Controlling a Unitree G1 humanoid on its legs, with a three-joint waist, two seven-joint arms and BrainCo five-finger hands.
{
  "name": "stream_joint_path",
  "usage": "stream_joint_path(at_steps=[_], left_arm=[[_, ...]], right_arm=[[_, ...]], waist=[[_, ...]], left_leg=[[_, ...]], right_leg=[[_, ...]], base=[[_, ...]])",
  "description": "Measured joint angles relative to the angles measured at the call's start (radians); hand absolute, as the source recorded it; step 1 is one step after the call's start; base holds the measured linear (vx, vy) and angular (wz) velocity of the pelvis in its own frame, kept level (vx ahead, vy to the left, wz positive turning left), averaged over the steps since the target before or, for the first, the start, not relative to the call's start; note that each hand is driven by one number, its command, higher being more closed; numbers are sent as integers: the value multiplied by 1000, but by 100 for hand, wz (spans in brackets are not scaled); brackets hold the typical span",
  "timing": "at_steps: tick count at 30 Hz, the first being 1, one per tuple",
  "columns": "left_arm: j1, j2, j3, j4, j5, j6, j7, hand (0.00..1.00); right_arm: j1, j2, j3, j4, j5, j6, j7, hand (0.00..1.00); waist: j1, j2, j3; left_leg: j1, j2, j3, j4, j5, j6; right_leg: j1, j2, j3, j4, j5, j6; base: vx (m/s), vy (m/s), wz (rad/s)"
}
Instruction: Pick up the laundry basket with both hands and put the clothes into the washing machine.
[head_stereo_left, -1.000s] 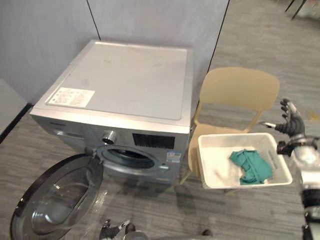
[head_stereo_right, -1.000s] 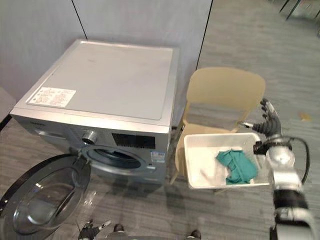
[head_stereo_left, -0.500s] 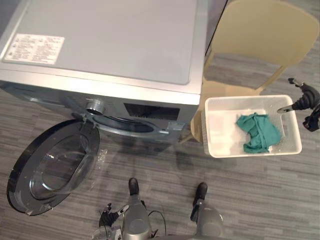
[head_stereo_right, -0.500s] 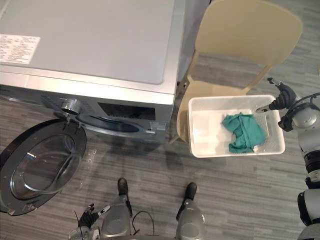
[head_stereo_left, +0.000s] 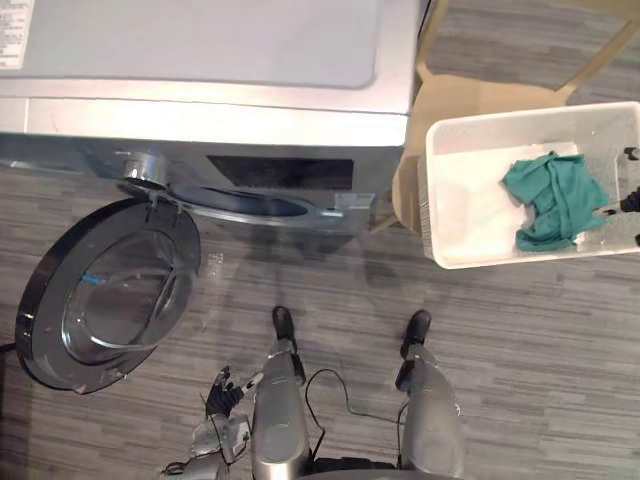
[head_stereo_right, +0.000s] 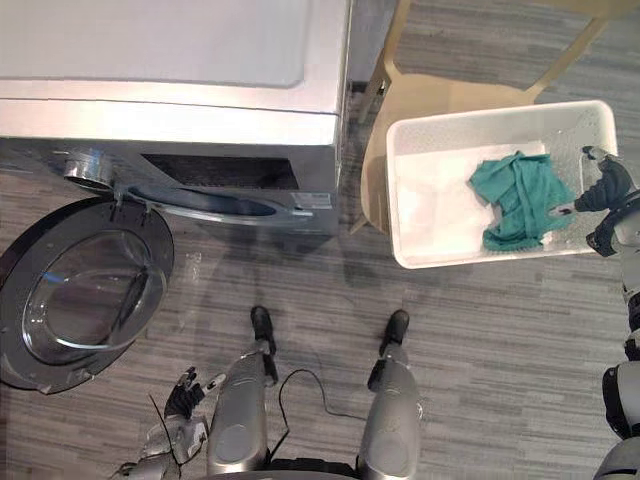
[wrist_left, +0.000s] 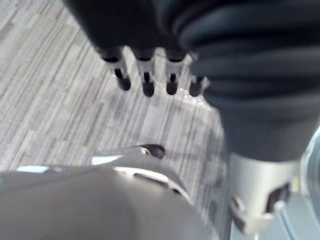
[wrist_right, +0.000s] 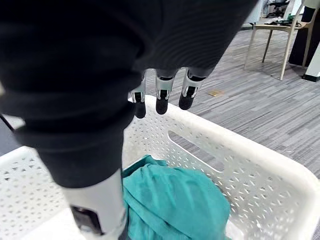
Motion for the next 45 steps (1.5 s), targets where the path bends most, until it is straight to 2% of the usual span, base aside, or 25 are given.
stream_joint_path(at_steps=[6, 13, 17, 21, 24, 27, 34, 41, 42, 45], left_arm=[[-35, -14, 5, 7, -17, -1, 19, 0], [-71, -45, 36, -33, -46, -2, 42, 0], [-75, -84, 44, -91, -72, -20, 52, 0], [-83, -108, 50, -127, -89, -20, 59, 0], [-88, -119, 54, -161, -106, -22, 63, 0], [-88, -121, 58, -188, -115, -22, 68, 0], [-88, -136, 93, -227, -134, -24, 87, 0], [-87, -135, 120, -235, -152, -31, 101, 0], [-87, -135, 122, -234, -152, -31, 102, 0], [-87, -133, 122, -235, -153, -32, 102, 0]], right_arm=[[-100, 11, -7, 61, 1, 18, -61, 0], [-154, 53, -12, 59, 8, 28, -117, 0], [-212, 60, -11, 16, 39, 31, -150, 0], [-243, 61, 0, -20, 62, 31, -157, 0], [-244, 61, 24, -20, 82, 33, -167, 0], [-264, 62, 25, -23, 97, 32, -177, 0], [-280, 52, -12, -3, 134, 42, -239, 0], [-299, 11, -35, 64, 139, 45, -274, 0], [-298, 11, -44, 67, 139, 45, -274, 100], [-296, 10, -52, 84, 136, 47, -274, 100]], waist=[[2, 29, 17], [24, 31, 18], [30, 31, 18], [34, 29, 19], [56, 27, 21], [59, 26, 21], [77, 25, 22], [82, 25, 22], [82, 25, 22], [84, 25, 22]], left_leg=[[-73, 1, -1, 10, 10, 10], [-142, -1, 4, 10, 20, 13], [-205, 4, -3, 10, 36, 10], [-266, 5, -9, 12, 50, 12], [-303, 8, -12, 20, 53, 12], [-353, 9, -23, 36, 55, 13], [-455, 4, -38, 85, 55, 13], [-517, 4, -44, 118, 62, 19], [-519, 4, -44, 119, 62, 20], [-529, 5, -39, 131, 61, 21]], right_leg=[[-80, -4, 3, 22, 2, -3], [-182, -19, -1, 84, 2, -4], [-247, -24, -20, 122, -14, -29], [-316, -34, -28, 160, -21, -38], [-367, -50, -30, 202, -31, -52], [-414, -57, -33, 233, -41, -59], [-530, -91, -34, 332, -86, -80], [-584, -100, -30, 361, -87, -83], [-586, -100, -29, 361, -87, -83], [-596, -99, -22, 361, -87, -83]], base=[[-20, 2, -3], [0, 0, -2], [-9, -14, 6], [-20, -22, 4], [-18, -22, 2], [-37, -29, 6], [-50, -44, 5], [-40, -34, 4], [-35, -22, -1], [-42, -30, -5]])
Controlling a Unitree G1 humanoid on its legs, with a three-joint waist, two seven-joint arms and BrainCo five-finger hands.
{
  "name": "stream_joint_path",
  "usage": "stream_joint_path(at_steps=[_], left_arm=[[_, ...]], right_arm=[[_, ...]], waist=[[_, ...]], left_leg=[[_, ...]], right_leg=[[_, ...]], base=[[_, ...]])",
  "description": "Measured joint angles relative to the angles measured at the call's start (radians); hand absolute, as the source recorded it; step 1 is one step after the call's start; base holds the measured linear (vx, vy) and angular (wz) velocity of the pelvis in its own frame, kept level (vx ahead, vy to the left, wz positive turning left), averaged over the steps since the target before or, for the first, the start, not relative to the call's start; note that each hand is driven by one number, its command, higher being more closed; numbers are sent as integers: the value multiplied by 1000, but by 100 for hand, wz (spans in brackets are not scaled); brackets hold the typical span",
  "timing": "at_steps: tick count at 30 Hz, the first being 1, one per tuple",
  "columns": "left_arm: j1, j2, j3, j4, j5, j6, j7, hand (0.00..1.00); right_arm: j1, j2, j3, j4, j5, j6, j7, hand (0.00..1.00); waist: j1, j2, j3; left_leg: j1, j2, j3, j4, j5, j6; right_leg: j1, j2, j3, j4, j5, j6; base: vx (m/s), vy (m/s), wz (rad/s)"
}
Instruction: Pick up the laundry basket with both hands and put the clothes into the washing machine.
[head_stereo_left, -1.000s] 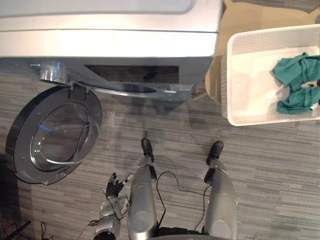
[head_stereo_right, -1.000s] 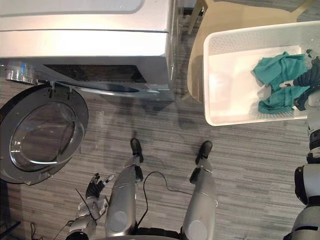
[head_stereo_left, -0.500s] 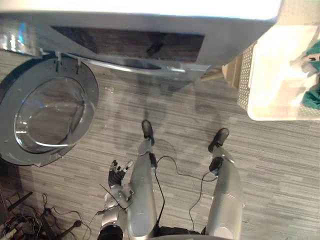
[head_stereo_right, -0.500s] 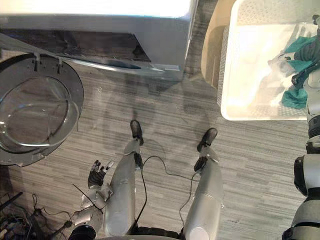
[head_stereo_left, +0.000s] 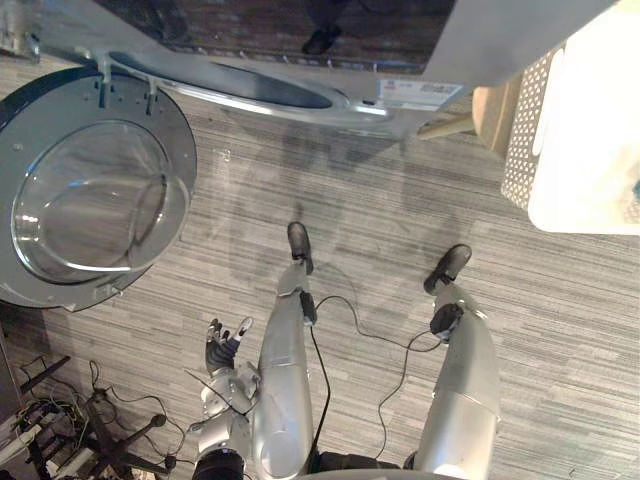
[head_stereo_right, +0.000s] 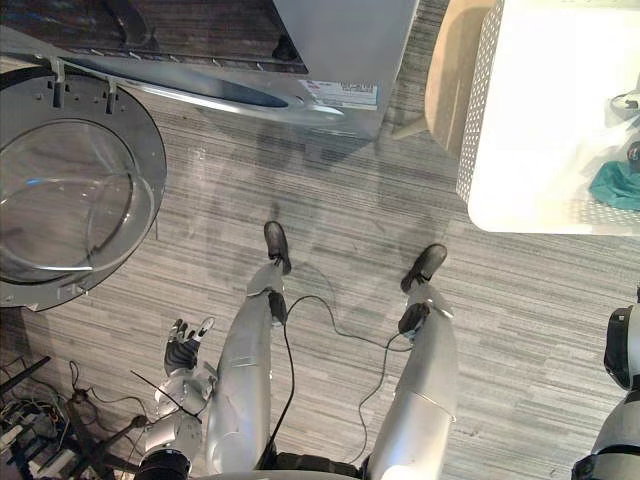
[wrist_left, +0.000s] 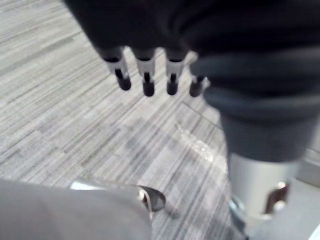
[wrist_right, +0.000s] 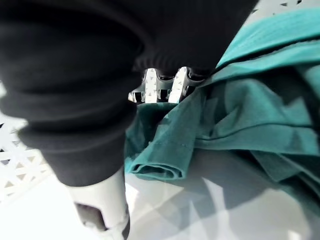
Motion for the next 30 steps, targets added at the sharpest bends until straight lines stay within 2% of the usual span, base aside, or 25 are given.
stream_joint_path(at_steps=[8, 12, 15, 19, 23, 25, 27, 30], left_arm=[[-1, 3, -3, 0, -3, -1, 0, 0], [-1, 1, -9, 14, -21, -1, 3, 0], [-1, 0, -13, 42, -21, -1, 8, 0], [-1, 3, -13, 89, -20, 0, 23, 0], [-1, 14, -22, 128, -19, 0, 24, 0], [-1, 29, -44, 138, -18, 0, 24, 0], [0, 47, -50, 162, -17, -1, 24, 0], [-2, 66, -66, 196, -10, 0, 24, 0]], right_arm=[[14, 36, 54, -37, -27, 19, 2, 100], [48, 124, 83, -236, -22, 20, 0, 100], [91, 200, 83, -425, 12, -1, -6, 100], [97, 285, 78, -537, 64, -40, -34, 100], [96, 329, 53, -538, 106, -63, -38, 100], [95, 331, 33, -538, 122, -64, -42, 100], [89, 331, 23, -534, 131, -64, -47, 100], [71, 324, -25, -519, 140, -65, -68, 100]], waist=[[-3, 0, 0], [-7, 1, -1], [-5, 0, -1], [-3, -2, -3], [-3, -14, -9], [-3, -21, -12], [-3, -41, -23], [-9, -47, -26]], left_leg=[[10, 17, 8, 30, -6, 7], [45, 17, 9, 16, -3, 5], [98, 14, 1, -24, 15, 2], [172, -4, -15, -90, 49, -6], [248, -8, -19, -123, 59, -10], [276, -10, -20, -127, 59, -10], [308, -17, -25, -154, 71, -12], [356, -22, -43, -188, 86, -16]], right_leg=[[-2, 13, 18, 20, 0, -2], [25, 15, 19, 22, -2, -6], [77, 14, 0, 16, -7, -13], [145, 12, -28, 14, -18, -17], [218, 15, -39, 0, -20, -17], [246, 14, -40, -1, -25, -10], [267, 14, -45, -5, -26, -9], [324, 14, -59, -20, -27, -7]], base=[[-28, -35, -6], [-14, -16, 1], [-16, -30, 14], [1, -36, 21], [4, -24, 9], [-2, -24, 7], [-11, -34, 8], [-5, -28, 15]])
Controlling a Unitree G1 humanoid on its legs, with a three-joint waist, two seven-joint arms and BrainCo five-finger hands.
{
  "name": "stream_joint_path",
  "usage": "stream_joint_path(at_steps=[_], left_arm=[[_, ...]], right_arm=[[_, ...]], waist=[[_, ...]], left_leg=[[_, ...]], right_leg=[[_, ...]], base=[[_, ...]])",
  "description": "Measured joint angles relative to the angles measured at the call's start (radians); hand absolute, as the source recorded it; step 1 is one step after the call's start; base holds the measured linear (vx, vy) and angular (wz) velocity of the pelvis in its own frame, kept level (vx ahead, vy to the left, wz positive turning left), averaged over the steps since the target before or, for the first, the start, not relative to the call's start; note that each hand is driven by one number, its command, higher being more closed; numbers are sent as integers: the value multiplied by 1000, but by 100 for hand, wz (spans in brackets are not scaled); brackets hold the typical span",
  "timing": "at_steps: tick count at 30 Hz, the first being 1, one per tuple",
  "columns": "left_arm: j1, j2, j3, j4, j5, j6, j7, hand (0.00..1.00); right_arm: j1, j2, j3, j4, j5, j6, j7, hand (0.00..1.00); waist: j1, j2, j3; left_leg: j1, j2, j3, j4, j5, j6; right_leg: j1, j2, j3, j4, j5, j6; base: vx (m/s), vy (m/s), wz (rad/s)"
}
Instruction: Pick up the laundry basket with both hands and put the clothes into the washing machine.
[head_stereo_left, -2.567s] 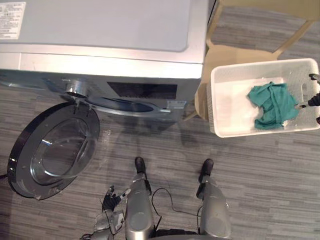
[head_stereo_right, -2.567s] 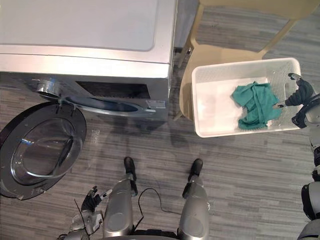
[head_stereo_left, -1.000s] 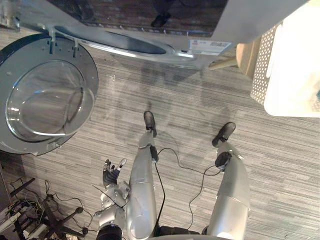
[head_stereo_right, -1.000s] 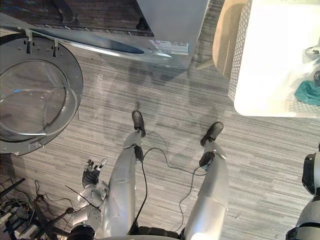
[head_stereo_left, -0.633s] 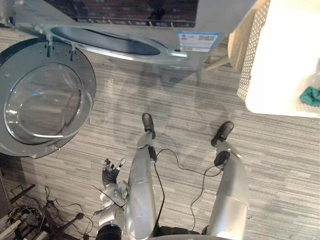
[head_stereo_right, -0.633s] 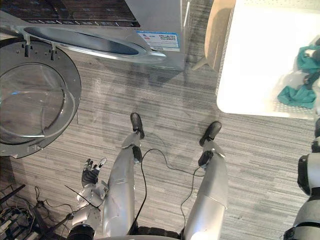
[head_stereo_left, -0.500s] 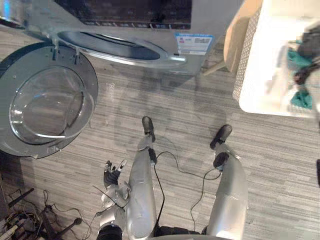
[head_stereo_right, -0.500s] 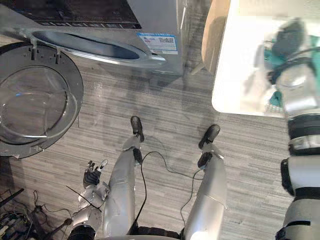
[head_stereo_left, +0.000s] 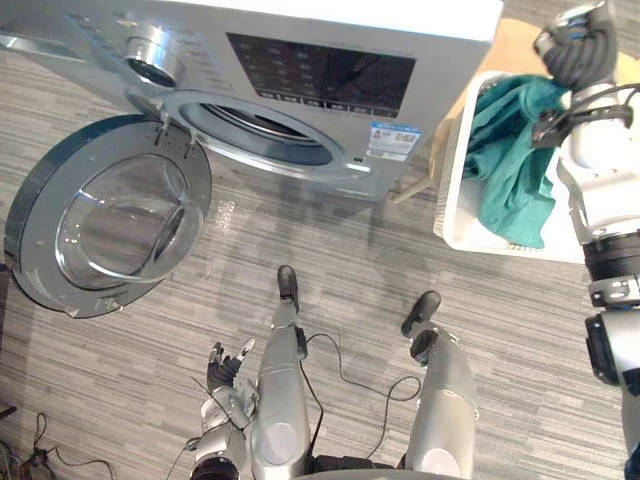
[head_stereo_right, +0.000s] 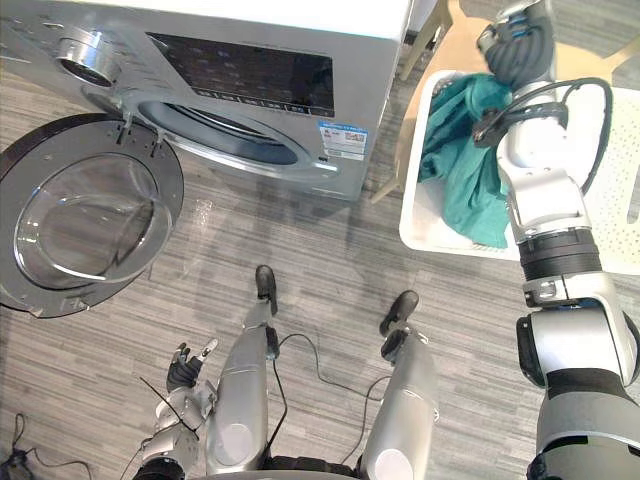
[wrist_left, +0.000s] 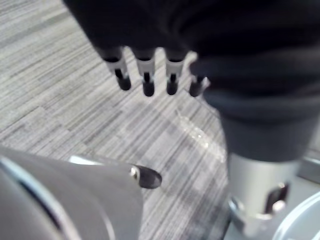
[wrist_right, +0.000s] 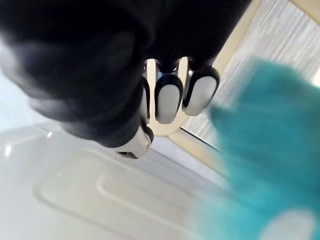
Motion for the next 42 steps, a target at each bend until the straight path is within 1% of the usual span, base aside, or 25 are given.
stream_joint_path(at_steps=[4, 5, 9, 13, 14, 15, 16, 22, 24, 25, 26, 28, 34, 36, 42], left_arm=[[1, 20, -6, 31, 1, 1, 1, 0], [2, 25, -7, 39, 1, 2, 0, 0], [6, 27, -5, 42, 3, 3, 0, 0], [12, 46, -4, 43, 11, 5, 0, 0], [13, 49, -3, 49, 11, 11, 0, 0], [15, 50, -2, 49, 11, 12, 0, 0], [19, 55, -2, 50, 11, 12, 0, 0], [32, 68, 1, 63, 11, 14, -1, 0], [32, 69, 21, 73, 11, 17, -3, 0], [33, 69, 23, 73, 11, 18, -3, 0], [35, 70, 26, 81, 11, 18, -4, 0], [35, 71, 27, 85, 11, 18, -5, 0], [36, 75, 24, 90, 11, 18, -5, 0], [40, 80, 15, 91, 11, 18, -6, 0], [45, 90, 12, 95, 11, 17, -6, 0]], right_arm=[[-5, -2, -30, 51, 2, -6, -3, 100], [-5, -2, -31, 71, 4, -7, -2, 100], [-5, -3, -78, 119, 23, -7, -2, 100], [12, -9, -124, 126, 22, -7, -2, 100], [30, -10, -143, 127, 22, -7, -1, 100], [42, -10, -149, 127, 22, -7, -1, 0], [69, -10, -163, 129, 22, -7, 2, 0], [177, -9, -218, 150, 25, -5, 14, 0], [204, -9, -224, 151, 32, -5, 31, 0], [209, -9, -224, 152, 32, -5, 36, 0], [219, -7, -224, 152, 37, -5, 47, 0], [243, -3, -224, 153, 39, -5, 56, 0], [296, 13, -223, 194, 39, 4, 91, 0], [314, 22, -222, 195, 39, 4, 93, 0], [352, 46, -200, 231, 29, 7, 116, 0]], waist=[[4, -15, -8], [6, -23, -12], [5, -31, -14], [-6, -53, -13], [-18, -55, -13], [-20, -56, -13], [-20, -61, -10], [-23, -73, -7], [-32, -80, -4], [-35, -80, -4], [-45, -80, -4], [-48, -80, -4], [-48, -80, -4], [-48, -80, -4], [-48, -80, -4]], left_leg=[[38, 0, -6, -10, 1, -1], [53, -1, -5, -17, 1, -1], [93, 1, -5, -24, 1, -2], [119, 2, 0, -33, 1, -2], [122, 3, 0, -33, 1, -2], [124, 3, 0, -34, 0, -2], [136, 3, 7, -35, 0, -2], [158, 7, 24, -47, -1, -2], [170, 7, 32, -57, 0, -2], [170, 7, 33, -57, 0, -2], [170, 6, 33, -57, 0, -2], [170, 6, 34, -58, -1, -2], [170, 5, 35, -62, -1, -2], [169, 5, 35, -63, -1, -3], [137, 3, 24, -58, -2, -2]], right_leg=[[43, 5, -5, -17, -1, 2], [56, 5, -4, -23, -1, 3], [105, 14, -7, -46, 5, 11], [123, 18, 0, -54, 6, 12], [131, 20, -2, -61, 8, 14], [134, 21, -2, -64, 9, 15], [140, 22, 3, -68, 10, 17], [146, 32, 19, -85, 13, 18], [147, 34, 26, -87, 13, 18], [147, 34, 26, -87, 13, 18], [147, 34, 26, -88, 13, 19], [147, 35, 27, -90, 14, 19], [146, 35, 27, -95, 14, 20], [146, 35, 26, -97, 13, 21], [122, 32, 21, -89, 14, 20]], base=[[-2, -24, 5], [0, 0, 0], [17, -15, -1], [30, -38, -5], [29, -31, 3], [0, 0, 0], [30, -20, -6], [17, -28, -9], [17, -27, -7], [21, -24, -4], [0, 0, 0], [33, -22, -2], [0, 0, 0], [0, 0, 0], [10, -8, 1]])
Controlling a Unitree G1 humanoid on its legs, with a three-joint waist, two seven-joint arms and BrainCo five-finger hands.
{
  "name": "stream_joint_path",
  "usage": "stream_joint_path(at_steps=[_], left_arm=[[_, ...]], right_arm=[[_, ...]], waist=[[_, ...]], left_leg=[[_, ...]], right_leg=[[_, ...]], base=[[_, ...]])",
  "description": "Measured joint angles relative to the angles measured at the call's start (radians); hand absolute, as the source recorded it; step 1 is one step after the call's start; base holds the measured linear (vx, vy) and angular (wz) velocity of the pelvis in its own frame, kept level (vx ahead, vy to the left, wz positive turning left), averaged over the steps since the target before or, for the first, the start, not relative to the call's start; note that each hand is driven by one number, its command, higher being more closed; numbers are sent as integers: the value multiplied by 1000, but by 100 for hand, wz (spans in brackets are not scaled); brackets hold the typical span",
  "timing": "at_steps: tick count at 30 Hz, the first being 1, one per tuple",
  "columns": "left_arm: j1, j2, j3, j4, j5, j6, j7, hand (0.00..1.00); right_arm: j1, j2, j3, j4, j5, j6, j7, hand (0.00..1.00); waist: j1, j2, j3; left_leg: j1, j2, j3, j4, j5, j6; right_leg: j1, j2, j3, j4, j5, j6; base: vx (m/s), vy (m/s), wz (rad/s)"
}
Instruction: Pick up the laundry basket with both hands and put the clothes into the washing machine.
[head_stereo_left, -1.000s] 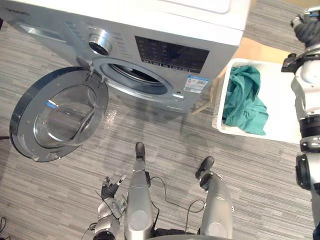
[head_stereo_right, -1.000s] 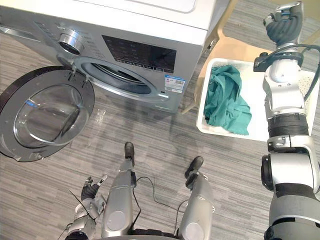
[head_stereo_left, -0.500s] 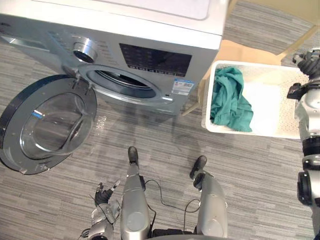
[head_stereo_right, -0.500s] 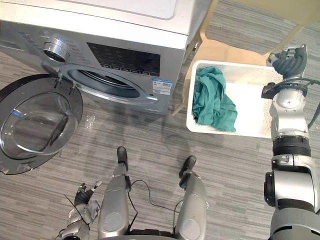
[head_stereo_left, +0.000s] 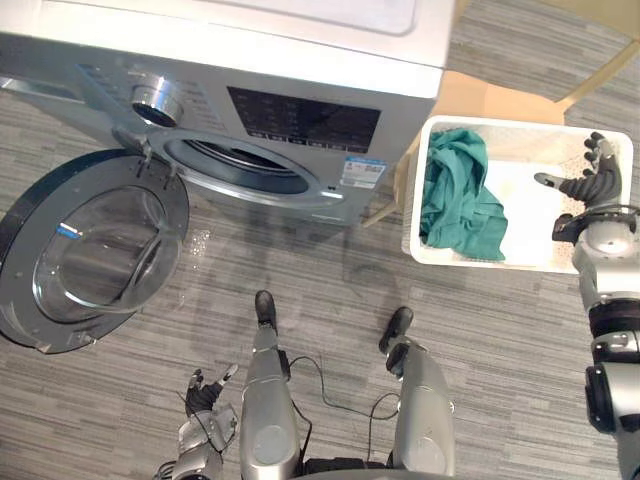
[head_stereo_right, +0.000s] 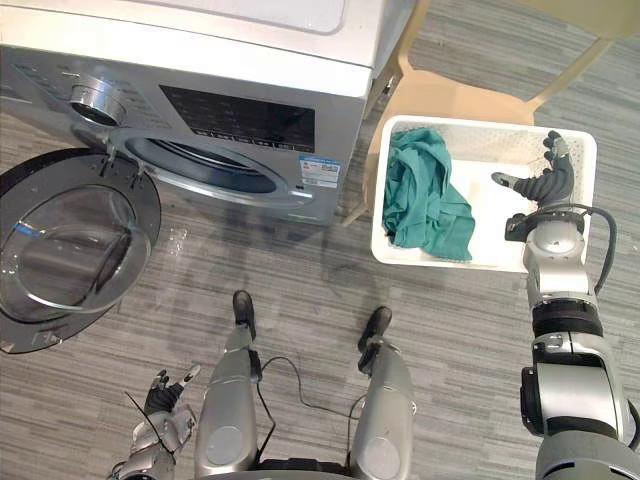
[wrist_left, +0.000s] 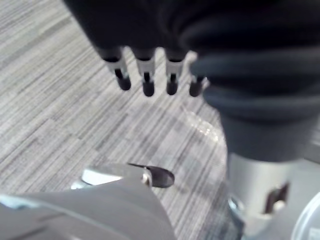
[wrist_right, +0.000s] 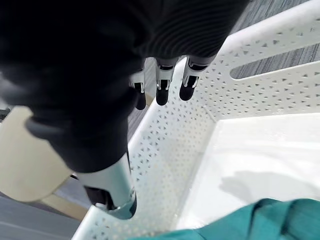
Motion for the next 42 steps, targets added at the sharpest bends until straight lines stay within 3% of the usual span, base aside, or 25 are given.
stream_joint_path(at_steps=[13, 21, 23, 26, 29, 34, 41, 42], left_arm=[[0, 18, -49, 13, 0, -3, 0, 0], [0, 27, -96, 3, -1, -7, 0, 0], [-1, 24, -105, -23, -1, -8, 0, 0], [-1, 27, -104, -37, -1, -17, 2, 0], [-1, 23, -104, -67, -2, -21, 2, 0], [0, -18, -78, -195, -17, -28, 7, 0], [0, -101, -42, -338, -23, -46, 27, 0], [0, -105, -39, -338, -23, -47, 27, 0]], right_arm=[[8, 26, 117, 76, -50, 4, 43, 0], [-44, 15, 174, 93, -51, 5, 40, 0], [-69, -23, 188, 108, -51, 5, 39, 0], [-118, -65, 197, 114, -52, 5, 37, 0], [-208, -127, 240, 158, -52, 7, 34, 0], [-379, -256, 257, 182, -50, 22, -35, 0], [-415, -262, 266, 11, -38, 33, -80, 0], [-415, -261, 265, 10, -38, 33, -81, 100]], waist=[[4, 7, 4], [6, 37, 22], [27, 53, 30], [35, 79, 44], [61, 90, 47], [115, 112, 56], [146, 120, 60], [150, 120, 60]], left_leg=[[-97, -3, -45, 68, -23, 2], [-182, -1, -81, 114, -33, 6], [-234, 2, -91, 147, -38, 11], [-287, 1, -115, 172, -40, 14], [-332, 2, -115, 181, -40, 15], [-486, 11, -136, 263, -53, 25], [-659, 16, -173, 424, -106, 34], [-660, 16, -176, 424, -107, 35]], right_leg=[[-42, -10, -25, 9, -1, 1], [-75, -8, -53, -4, 14, -5], [-104, -4, -56, -8, 25, -6], [-125, -4, -75, -10, 31, -7], [-167, -1, -75, -14, 42, -12], [-276, 1, -84, 5, 60, -18], [-406, -37, -91, 142, 14, -26], [-406, -38, -93, 144, 13, -27]], base=[[-12, -14, 5], [-12, -26, 4], [-21, -21, -6], [-14, -12, 6], [-47, -15, -6], [-48, -3, -9], [-21, -9, 0], [-9, -18, 7]])
